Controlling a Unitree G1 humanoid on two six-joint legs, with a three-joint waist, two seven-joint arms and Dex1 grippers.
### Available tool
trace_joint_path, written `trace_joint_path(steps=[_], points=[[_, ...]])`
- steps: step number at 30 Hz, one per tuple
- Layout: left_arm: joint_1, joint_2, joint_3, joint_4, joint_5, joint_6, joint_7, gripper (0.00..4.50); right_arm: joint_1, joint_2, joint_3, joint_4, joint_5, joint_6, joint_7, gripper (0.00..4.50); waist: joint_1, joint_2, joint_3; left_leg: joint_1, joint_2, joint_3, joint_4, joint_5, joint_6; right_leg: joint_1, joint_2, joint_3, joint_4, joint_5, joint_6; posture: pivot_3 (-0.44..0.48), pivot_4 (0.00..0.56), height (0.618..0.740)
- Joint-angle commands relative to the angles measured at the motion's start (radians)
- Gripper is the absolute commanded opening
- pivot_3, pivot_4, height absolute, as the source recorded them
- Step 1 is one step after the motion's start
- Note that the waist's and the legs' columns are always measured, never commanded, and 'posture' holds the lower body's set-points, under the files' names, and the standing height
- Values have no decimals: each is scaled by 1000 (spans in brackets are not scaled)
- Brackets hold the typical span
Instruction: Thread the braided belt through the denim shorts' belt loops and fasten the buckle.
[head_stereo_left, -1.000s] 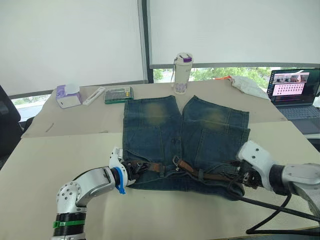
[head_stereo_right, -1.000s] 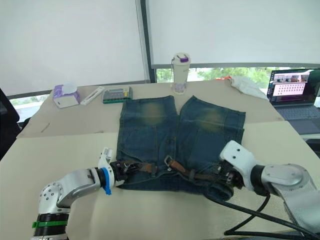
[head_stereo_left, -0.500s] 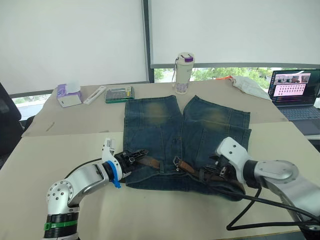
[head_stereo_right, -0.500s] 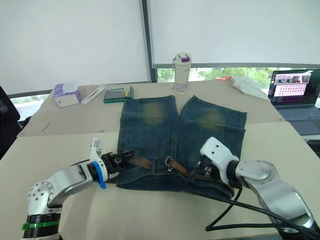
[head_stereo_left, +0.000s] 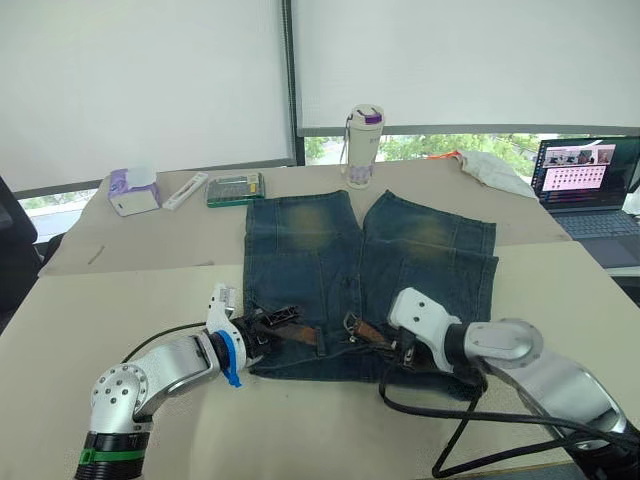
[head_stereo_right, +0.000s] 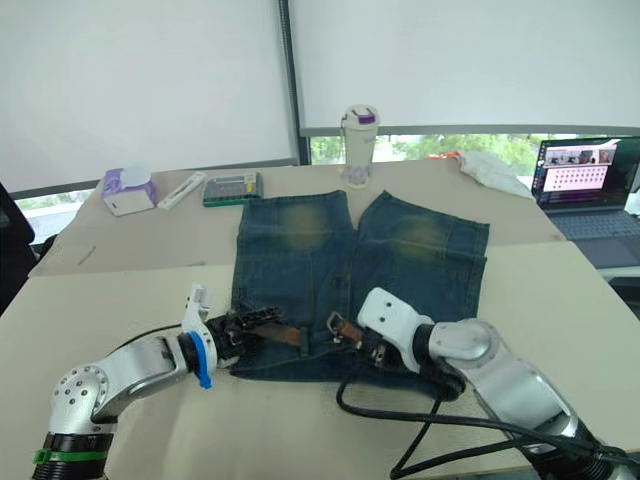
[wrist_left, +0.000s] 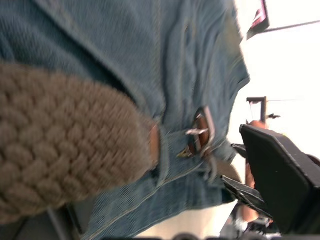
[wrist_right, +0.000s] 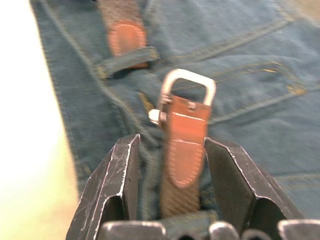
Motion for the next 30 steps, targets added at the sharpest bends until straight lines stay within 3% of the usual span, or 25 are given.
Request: trace_joint_path(steps=[1, 9, 10, 19, 30], points=[[2, 25, -21, -27, 34, 0, -48, 2929, -22, 1, -4, -30, -10, -34, 7, 2327, 0, 0, 0, 0, 0, 0, 0, 0, 0, 0, 0, 0, 0, 0, 0, 0, 150, 740], [14, 27, -46, 1, 78, -10, -98, 210, -47, -3, 6, -40, -21, -90, 40, 2327, -1, 0, 0, 0, 0, 0, 0, 0, 0, 0, 0, 0, 0, 0, 0, 0, 150, 740], [18, 27, -49, 3, 78, -10, -98, 52, -50, 1, 8, -40, -20, -104, 45, 2327, -1, 0, 0, 0, 0, 0, 0, 0, 0, 0, 0, 0, 0, 0, 0, 0, 150, 740], [37, 19, -72, 24, 33, -12, -89, 52, -68, 11, 39, 1, -46, -240, 114, 2327, -1, 0, 0, 0, 0, 0, 0, 0, 0, 0, 0, -1, 0, 0, 0, 0, 150, 740], [-18, -110, -100, 145, -17, -10, -58, 52, -67, 22, 124, 80, -172, -316, 100, 2327, 6, 0, 0, 0, -1, 0, 0, 0, 0, 1, -1, -1, 0, 0, 0, 0, 150, 740]])
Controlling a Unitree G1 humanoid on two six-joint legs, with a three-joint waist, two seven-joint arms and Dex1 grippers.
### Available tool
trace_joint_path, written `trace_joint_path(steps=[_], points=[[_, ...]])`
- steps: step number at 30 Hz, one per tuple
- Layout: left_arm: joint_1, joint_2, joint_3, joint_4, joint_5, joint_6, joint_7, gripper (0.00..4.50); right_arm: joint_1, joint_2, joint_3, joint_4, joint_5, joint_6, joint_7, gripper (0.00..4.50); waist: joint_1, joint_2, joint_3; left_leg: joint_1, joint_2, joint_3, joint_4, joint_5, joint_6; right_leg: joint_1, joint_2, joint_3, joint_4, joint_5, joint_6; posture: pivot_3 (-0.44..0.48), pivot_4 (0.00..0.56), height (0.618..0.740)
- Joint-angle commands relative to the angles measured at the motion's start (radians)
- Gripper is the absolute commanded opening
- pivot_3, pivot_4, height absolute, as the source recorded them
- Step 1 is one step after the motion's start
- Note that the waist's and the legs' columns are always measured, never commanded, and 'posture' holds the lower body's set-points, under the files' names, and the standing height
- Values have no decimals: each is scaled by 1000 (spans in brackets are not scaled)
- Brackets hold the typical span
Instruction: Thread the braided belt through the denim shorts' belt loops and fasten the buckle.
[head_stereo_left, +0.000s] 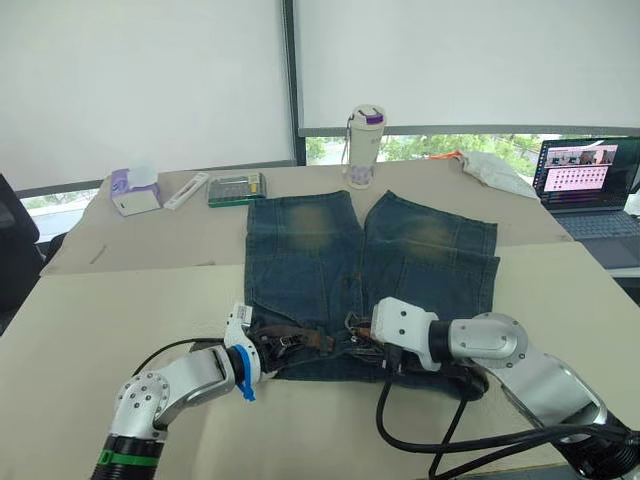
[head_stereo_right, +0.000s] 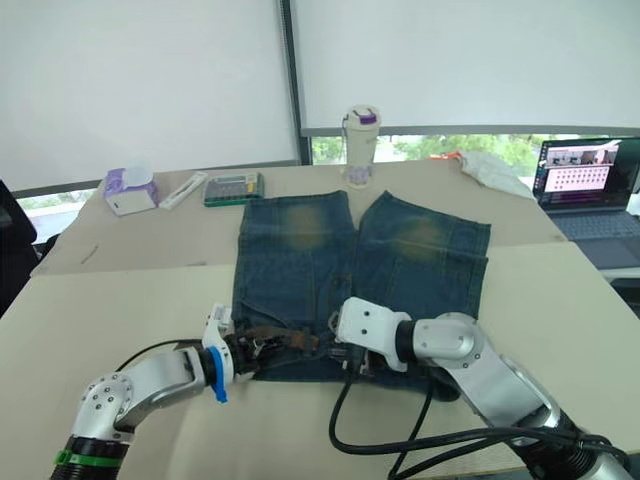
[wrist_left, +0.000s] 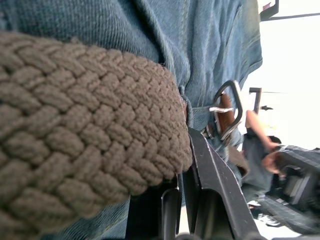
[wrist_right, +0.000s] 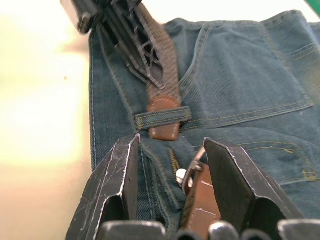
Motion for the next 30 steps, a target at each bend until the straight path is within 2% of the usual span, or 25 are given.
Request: trace_joint_path(steps=[1, 5, 8, 16, 19, 23, 26, 30], points=[[-29, -61, -7, 46, -28, 22, 7, 52, -22, 10, 32, 29, -87, -71, -20, 2327, 1, 0, 0, 0, 0, 0, 0, 0, 0, 0, 0, 0, 0, 0, 0, 0, 150, 740], [-54, -135, 37, 99, -28, 57, 28, 52, -40, 14, 63, 69, -166, -138, -15, 2327, 4, 0, 0, 0, -1, 0, 0, 0, 0, 0, 0, 0, 0, 0, 0, 0, 150, 740], [-74, -156, 51, 115, -28, 79, 47, 52, -57, 16, 76, 110, -225, -181, -21, 2327, 4, 0, 0, 0, 0, 0, 1, 0, 0, 0, 0, 0, 0, 0, 0, 0, 150, 740], [-77, -146, 59, 121, -28, 113, 60, 52, -56, 58, 7, 134, -236, -164, -16, 2327, 2, 1, -1, 1, 0, 0, 1, 1, -1, 0, 1, 0, 1, 0, 0, 0, 150, 740], [-83, -160, 59, 123, -28, 109, 65, 52, -40, 22, 62, 167, -313, -228, 3, 2327, 3, 1, -1, 1, 0, 0, 1, 1, -1, 0, 0, 0, 0, 0, 0, 0, 150, 740], [-96, -205, 80, 134, -28, 112, 83, 52, -26, 37, 115, 203, -368, -266, 11, 2327, 2, 1, -1, 1, 0, 0, 1, 1, -1, 0, 1, 0, 1, 0, 0, 0, 150, 740], [-114, -251, 108, 151, -28, 125, 109, 52, -11, 63, 122, 227, -389, -279, -1, 2327, 5, 1, -1, 1, 0, 0, 1, 1, -1, 1, 0, 0, 0, 0, 0, 0, 150, 740], [-122, -258, 118, 163, -28, 152, 129, 52, 7, 87, 104, 231, -393, -273, -6, 2327, 5, 0, -1, 2, 0, 0, 1, 1, -1, 1, 1, 0, 1, 0, 0, 0, 150, 740]])
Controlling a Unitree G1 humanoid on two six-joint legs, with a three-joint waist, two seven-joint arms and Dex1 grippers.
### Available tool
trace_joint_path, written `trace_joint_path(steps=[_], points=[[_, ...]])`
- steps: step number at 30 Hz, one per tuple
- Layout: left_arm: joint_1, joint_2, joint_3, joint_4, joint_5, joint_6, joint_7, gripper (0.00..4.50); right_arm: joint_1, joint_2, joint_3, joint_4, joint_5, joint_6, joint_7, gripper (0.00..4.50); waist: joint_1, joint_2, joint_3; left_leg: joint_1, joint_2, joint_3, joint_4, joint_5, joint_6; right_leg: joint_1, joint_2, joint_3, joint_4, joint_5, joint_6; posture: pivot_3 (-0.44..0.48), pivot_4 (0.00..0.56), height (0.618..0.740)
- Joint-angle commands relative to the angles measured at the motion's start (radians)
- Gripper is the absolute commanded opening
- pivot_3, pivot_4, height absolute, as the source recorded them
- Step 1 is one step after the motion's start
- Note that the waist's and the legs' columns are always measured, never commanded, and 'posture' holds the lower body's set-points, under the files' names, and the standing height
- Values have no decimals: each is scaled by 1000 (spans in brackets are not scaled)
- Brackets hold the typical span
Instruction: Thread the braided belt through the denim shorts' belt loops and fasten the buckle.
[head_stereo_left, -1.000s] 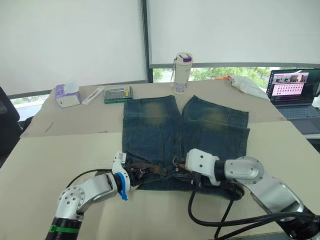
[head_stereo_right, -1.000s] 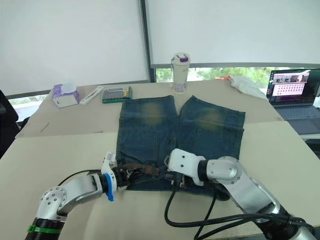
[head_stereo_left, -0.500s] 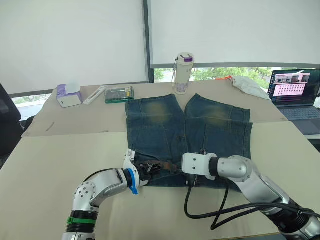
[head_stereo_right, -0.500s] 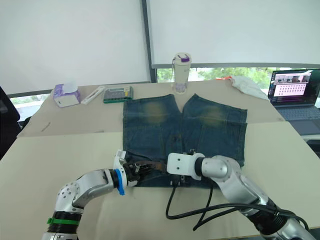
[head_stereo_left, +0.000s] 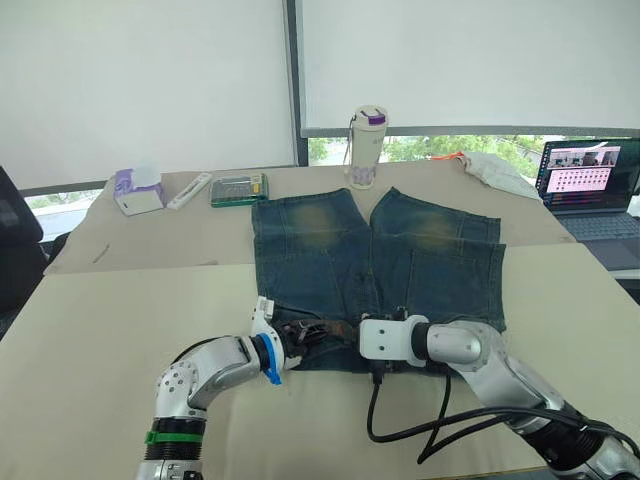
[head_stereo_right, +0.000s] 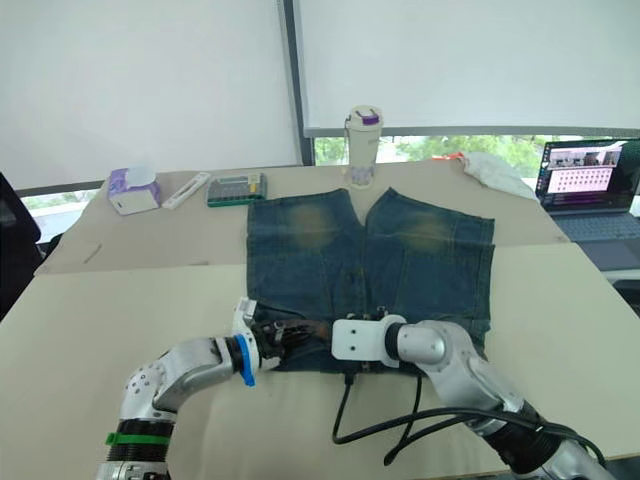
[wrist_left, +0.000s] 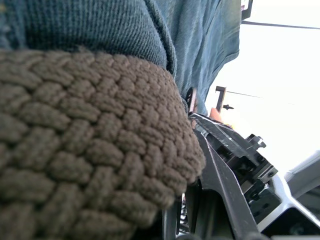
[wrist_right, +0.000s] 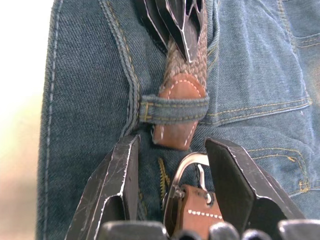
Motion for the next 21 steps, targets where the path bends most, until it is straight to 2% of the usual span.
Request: trace_joint_path(steps=[1, 8, 12, 21], points=[[-19, -4, -3, 11, -15, 39, 8, 52, 26, 24, -16, -3, -5, 0, -2, 2327, -1, 0, 0, 0, 0, 0, 0, 0, 0, 0, 0, 0, 0, 0, 0, 0, 150, 740], [-19, 19, 23, 37, -15, 68, -5, 52, 49, 60, -132, -72, 77, 93, 16, 2327, -1, 0, 0, 1, 0, 0, 0, 0, 0, 0, 0, 0, 0, 0, 0, 0, 150, 740], [-22, 20, 31, 45, -15, 75, -11, 52, 51, -1, -110, -46, 13, 29, 23, 2327, -3, 0, 0, 1, 0, 0, 0, 0, 0, 0, 1, 0, 0, 0, 0, 0, 150, 740], [-22, -7, 41, 39, -15, 68, -6, 52, 32, 65, -66, -38, -6, 1, 22, 2327, -6, 0, 0, 1, 0, 0, 0, 0, 0, 0, 1, 0, 0, 0, 0, 0, 150, 740]])
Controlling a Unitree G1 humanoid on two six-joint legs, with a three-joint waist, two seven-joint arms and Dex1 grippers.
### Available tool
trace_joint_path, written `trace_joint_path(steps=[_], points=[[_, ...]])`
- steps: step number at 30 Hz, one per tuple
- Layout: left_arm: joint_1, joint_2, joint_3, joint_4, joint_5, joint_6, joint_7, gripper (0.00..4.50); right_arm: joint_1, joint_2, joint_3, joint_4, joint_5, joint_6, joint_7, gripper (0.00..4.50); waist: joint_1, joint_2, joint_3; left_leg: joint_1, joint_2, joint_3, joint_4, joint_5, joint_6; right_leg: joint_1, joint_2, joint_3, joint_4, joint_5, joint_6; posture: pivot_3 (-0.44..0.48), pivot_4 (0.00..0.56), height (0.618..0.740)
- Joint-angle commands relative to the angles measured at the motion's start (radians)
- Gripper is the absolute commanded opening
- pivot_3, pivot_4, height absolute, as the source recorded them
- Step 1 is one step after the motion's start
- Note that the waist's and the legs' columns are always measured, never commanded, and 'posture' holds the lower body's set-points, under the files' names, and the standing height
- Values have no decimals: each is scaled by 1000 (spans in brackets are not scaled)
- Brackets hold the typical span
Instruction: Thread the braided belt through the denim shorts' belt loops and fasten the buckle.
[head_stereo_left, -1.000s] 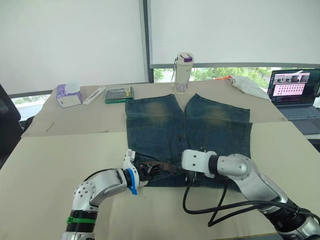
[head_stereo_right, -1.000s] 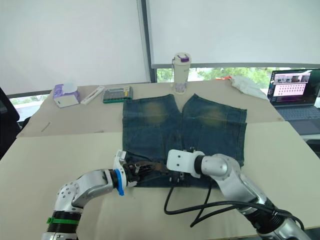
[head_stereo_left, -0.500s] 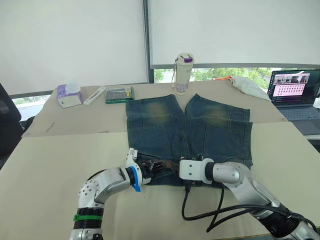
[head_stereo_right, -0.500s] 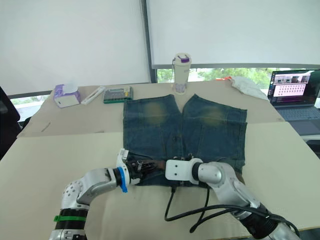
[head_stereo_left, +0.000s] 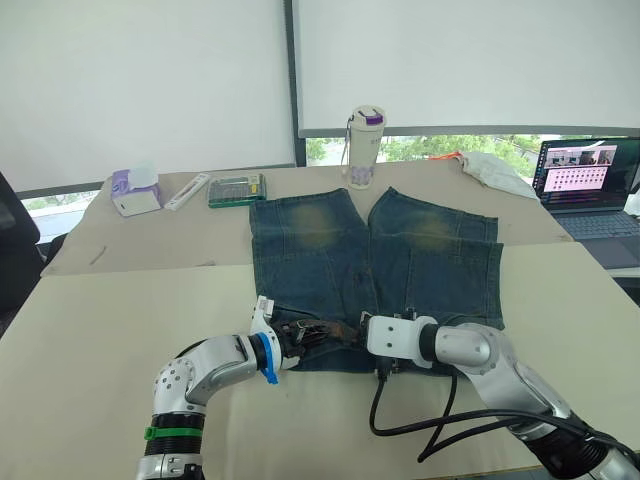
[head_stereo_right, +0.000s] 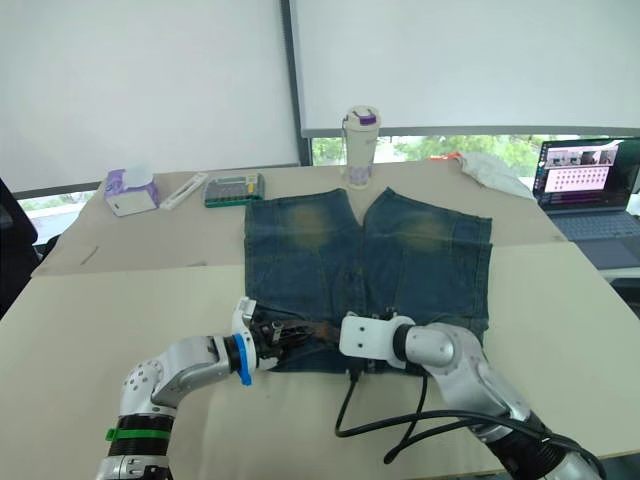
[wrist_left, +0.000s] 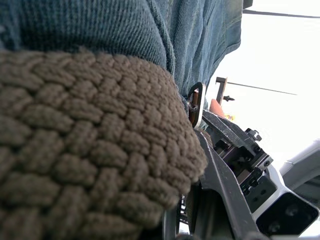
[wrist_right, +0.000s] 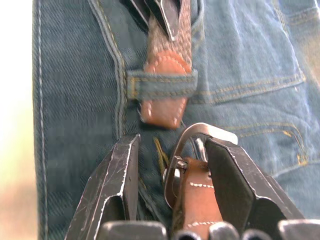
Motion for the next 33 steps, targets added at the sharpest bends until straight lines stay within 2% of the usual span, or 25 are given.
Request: trace_joint_path(steps=[1, 11, 19, 26, 33], points=[[-3, -15, -1, -3, -10, -4, -6, 52, -21, 20, 8, -19, -6, -29, 1, 2327, 0, 0, 0, 0, 0, 0, 0, 0, 0, 0, 0, 0, 0, 0, 0, 0, 150, 740], [-1, -8, 16, 2, -10, -3, -9, 52, -22, 24, -6, 0, -105, -111, -59, 2327, -1, 0, 0, 0, 0, 0, 0, 0, 0, -1, 0, 0, 0, 0, 0, 0, 150, 740], [-2, -13, 16, 3, -10, -14, -8, 52, 30, 4, -26, -79, -178, -80, -58, 2327, -2, 0, 0, 0, 0, 0, 0, 0, 0, -1, 0, 0, 0, 0, 0, 0, 150, 740], [-7, -35, 14, -17, -10, -25, 11, 52, 39, 37, -22, -87, -218, -92, -77, 2327, 2, 0, 0, 0, 0, 0, 0, 0, 0, 0, 0, 0, 0, 0, 0, 0, 150, 740], [-4, -56, 14, -32, -10, -32, 27, 52, 19, 45, 2, -56, -249, -187, -86, 2327, 1, 0, 0, 0, 0, 0, 0, 0, 0, 0, 0, 0, 0, 0, 0, 0, 150, 740]])
